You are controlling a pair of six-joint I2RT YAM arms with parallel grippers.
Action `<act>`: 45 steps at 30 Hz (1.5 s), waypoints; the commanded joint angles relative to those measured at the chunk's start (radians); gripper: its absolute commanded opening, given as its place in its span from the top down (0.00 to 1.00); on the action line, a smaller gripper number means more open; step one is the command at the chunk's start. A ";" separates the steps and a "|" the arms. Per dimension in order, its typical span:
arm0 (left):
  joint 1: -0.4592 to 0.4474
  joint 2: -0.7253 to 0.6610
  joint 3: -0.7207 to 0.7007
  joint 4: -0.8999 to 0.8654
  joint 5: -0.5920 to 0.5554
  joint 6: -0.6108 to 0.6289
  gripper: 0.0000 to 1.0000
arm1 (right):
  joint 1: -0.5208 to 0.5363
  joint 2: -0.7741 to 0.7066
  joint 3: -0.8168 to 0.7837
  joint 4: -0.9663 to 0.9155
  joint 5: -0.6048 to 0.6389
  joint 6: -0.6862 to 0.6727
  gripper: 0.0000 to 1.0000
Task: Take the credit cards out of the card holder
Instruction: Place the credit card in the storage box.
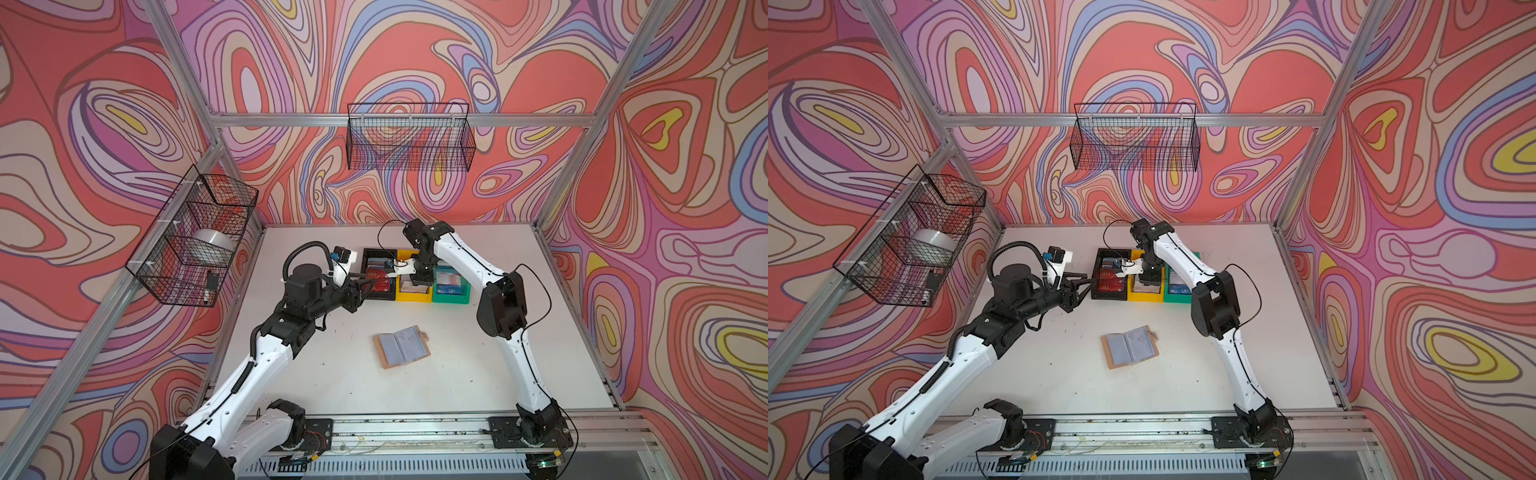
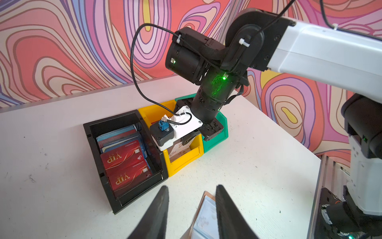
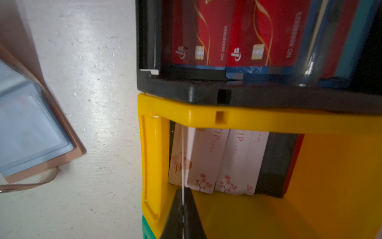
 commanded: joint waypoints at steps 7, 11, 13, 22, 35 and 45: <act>0.013 -0.024 -0.012 -0.020 -0.005 0.007 0.59 | 0.010 0.022 -0.034 -0.001 0.018 -0.010 1.00; 0.015 -0.029 -0.012 -0.025 -0.008 0.009 0.59 | 0.015 0.026 -0.038 0.014 0.037 -0.007 1.00; 0.016 -0.029 -0.013 -0.026 -0.006 0.008 0.59 | 0.016 0.028 -0.041 0.020 0.043 -0.004 1.00; 0.020 -0.038 -0.011 -0.035 -0.007 0.010 0.59 | 0.021 0.030 -0.040 0.041 0.065 0.001 1.00; 0.024 -0.040 -0.011 -0.039 -0.004 0.011 0.59 | 0.029 0.020 -0.063 0.107 0.084 0.016 0.71; 0.027 -0.039 -0.012 -0.040 -0.002 0.014 0.59 | 0.030 0.023 -0.052 0.151 0.091 0.048 0.62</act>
